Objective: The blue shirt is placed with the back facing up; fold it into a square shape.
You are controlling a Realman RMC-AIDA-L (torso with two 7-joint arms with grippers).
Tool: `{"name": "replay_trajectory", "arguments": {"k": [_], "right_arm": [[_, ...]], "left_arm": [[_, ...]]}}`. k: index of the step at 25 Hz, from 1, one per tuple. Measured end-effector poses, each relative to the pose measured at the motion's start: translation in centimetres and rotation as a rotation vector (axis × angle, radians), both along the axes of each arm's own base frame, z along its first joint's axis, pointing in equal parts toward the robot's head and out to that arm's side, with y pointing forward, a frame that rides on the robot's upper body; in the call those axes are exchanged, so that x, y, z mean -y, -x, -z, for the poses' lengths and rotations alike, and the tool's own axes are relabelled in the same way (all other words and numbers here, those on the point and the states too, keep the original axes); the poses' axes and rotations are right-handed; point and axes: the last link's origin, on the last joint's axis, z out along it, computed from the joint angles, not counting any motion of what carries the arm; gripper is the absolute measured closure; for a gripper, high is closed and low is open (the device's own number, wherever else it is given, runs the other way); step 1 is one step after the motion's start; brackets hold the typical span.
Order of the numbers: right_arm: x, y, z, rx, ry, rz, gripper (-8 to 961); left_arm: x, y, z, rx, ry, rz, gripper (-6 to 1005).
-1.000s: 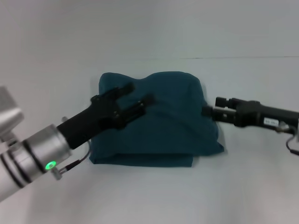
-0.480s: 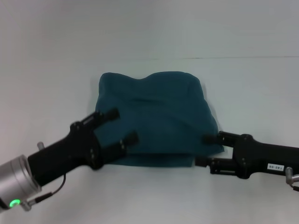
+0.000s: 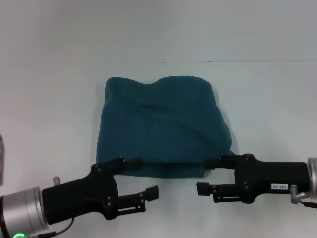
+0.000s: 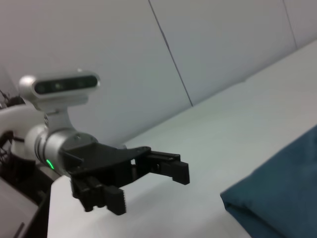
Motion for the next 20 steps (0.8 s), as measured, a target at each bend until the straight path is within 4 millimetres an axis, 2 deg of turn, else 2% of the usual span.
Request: {"name": "replay_trajectory", "arguments": {"k": [11, 20], "right_arm": [[-0.32, 0.66, 0.85, 0.032, 0.04, -0.016, 97], [-0.04, 0.47, 0.98, 0.061, 0.086, -0.012, 96]], "left_arm": [[0.23, 0.06, 0.55, -0.018, 0.073, -0.022, 124], [0.14, -0.02, 0.72, -0.027, 0.11, -0.035, 124]]}}
